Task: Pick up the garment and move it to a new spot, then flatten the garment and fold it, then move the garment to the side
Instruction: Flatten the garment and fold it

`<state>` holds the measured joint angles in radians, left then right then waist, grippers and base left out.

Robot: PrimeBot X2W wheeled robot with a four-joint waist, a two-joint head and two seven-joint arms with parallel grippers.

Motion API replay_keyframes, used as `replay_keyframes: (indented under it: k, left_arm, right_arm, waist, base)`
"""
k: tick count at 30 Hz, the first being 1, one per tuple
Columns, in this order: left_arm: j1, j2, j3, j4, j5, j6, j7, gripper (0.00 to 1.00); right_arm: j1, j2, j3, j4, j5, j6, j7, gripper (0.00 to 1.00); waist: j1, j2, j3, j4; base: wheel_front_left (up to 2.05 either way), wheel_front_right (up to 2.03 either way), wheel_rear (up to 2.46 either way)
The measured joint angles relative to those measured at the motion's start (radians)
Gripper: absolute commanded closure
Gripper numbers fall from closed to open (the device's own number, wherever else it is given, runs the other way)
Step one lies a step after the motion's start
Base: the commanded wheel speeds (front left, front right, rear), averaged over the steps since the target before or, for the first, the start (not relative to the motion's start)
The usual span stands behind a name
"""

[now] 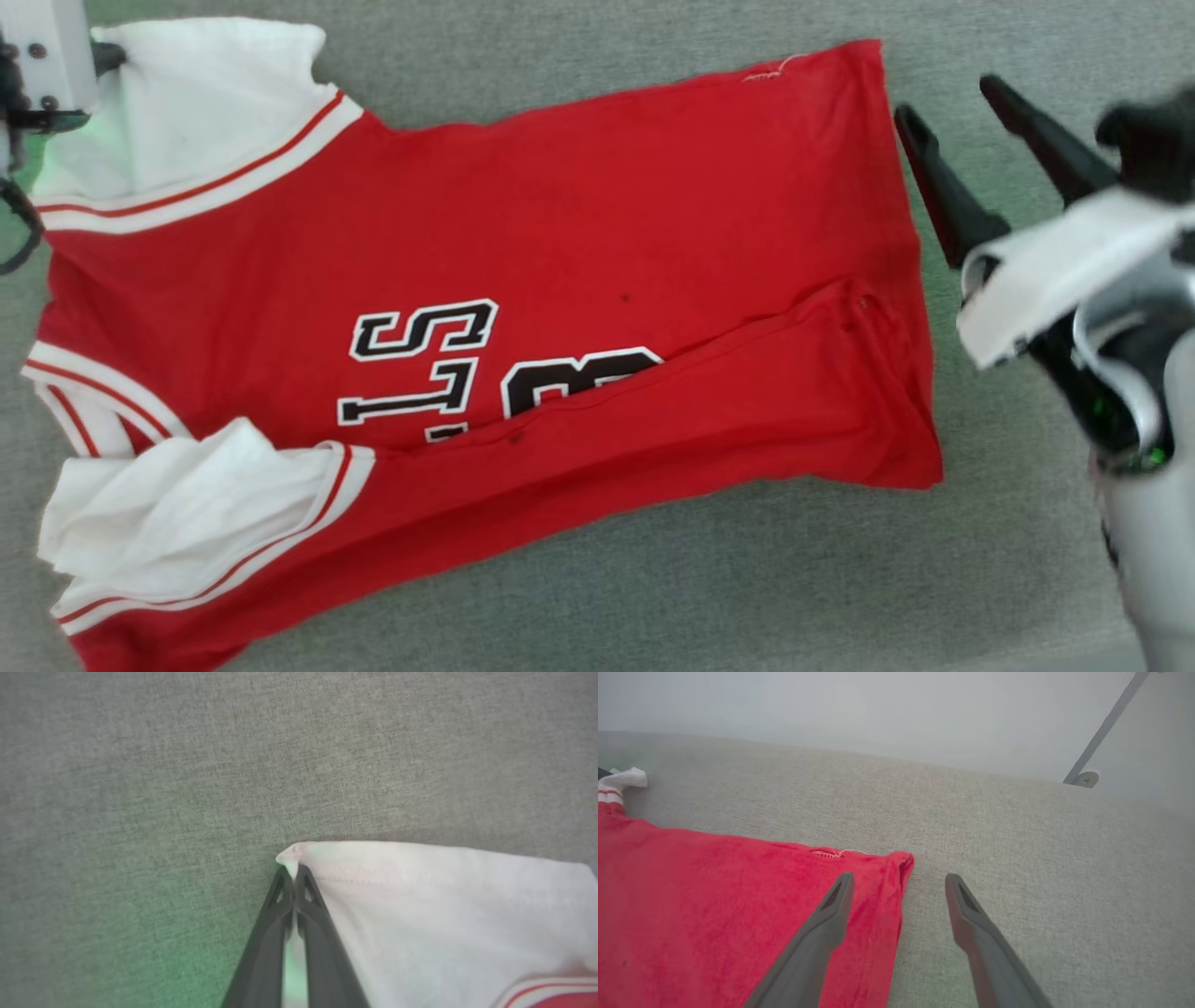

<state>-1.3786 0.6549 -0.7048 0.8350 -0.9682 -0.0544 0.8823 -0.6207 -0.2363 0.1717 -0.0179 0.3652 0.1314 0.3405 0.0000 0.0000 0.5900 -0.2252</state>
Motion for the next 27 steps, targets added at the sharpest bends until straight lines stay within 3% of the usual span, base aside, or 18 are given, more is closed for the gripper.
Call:
replay_keyframes:
  k: [9,16,17,18,19,27]
  left_arm:
    - [-0.026,-0.04,-0.011,-0.006,0.002,-0.009,-0.013,1.0]
    - [-0.036,-0.065,-0.016,0.005,0.001,-0.022,-0.034,1.0]
    - [-0.036,-0.069,-0.015,0.01,0.001,-0.022,-0.043,1.0]
    - [-0.036,-0.074,-0.014,0.015,0.0,-0.022,-0.053,1.0]
    - [-0.035,-0.079,-0.014,0.019,0.0,-0.022,-0.062,1.0]
    - [-0.029,-0.111,-0.027,0.028,0.002,-0.044,-0.114,1.0]
  right_arm:
    - [-0.223,0.002,0.021,0.236,0.027,0.0,0.291,0.0]
    - [-0.343,0.009,0.042,0.378,0.106,0.0,0.446,0.0]
    - [-0.357,0.006,0.048,0.393,0.119,0.0,0.468,0.04]
    - [-0.37,-0.001,0.055,0.408,0.124,0.0,0.489,0.74]
    - [-0.38,-0.005,0.054,0.421,0.128,0.0,0.505,1.0]
    - [-0.381,-0.034,0.067,0.443,0.117,0.0,0.469,1.0]
  waist:
    - [0.0,0.0,0.016,0.042]
    - [0.0,0.0,0.023,0.068]
    - [0.0,0.0,0.023,0.072]
    - [0.0,0.0,0.022,0.075]
    - [0.0,0.0,0.021,0.078]
    - [0.0,0.0,-0.016,0.107]
  base:
    - [0.0,0.0,0.0]
    - [0.0,0.0,0.0]
    - [0.0,0.0,0.0]
    - [0.0,0.0,0.0]
    - [0.0,0.0,0.0]
    - [0.0,0.0,0.0]
